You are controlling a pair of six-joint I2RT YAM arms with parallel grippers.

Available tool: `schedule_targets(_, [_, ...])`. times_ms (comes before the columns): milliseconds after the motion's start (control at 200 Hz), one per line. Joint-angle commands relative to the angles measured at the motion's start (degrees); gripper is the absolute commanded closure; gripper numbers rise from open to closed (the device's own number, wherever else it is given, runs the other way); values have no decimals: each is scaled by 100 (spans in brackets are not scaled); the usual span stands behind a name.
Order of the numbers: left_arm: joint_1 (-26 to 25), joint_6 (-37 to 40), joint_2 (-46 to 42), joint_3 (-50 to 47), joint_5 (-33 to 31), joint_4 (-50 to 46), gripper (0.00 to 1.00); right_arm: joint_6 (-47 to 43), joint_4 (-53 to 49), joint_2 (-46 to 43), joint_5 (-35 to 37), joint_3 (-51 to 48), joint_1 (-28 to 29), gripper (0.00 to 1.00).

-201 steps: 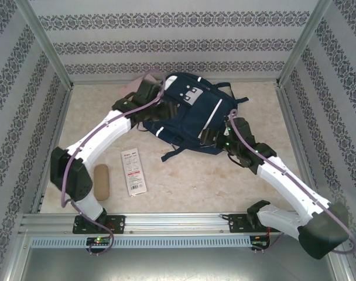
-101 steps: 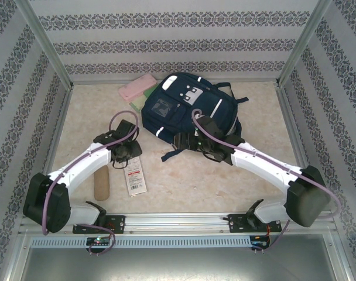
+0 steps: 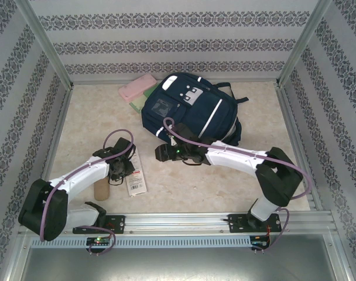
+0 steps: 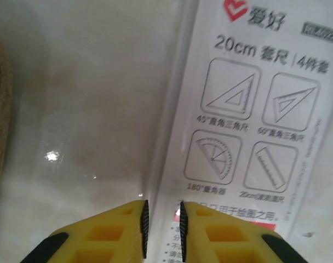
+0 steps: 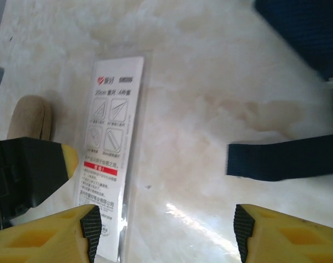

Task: Pack books, pencil case, and school supplies into a backpack

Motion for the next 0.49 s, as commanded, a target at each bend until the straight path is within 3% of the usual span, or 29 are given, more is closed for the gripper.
schedule_targets(0, [85,-52,-163,-269,95,352,83,181,394,382,-481,269,134,38])
schedule_targets(80, [81,-61,-243,-443,155,448,92,244,494,665,-599,403,240,45])
schedule_targets(225, [83,-113,-353,-678,260,541,93,518,853,1117,-814,494,394,56])
schedule_targets(490, [85,-147,-593,-988,340,633,93,940,1223,1767,-970,670,636,59])
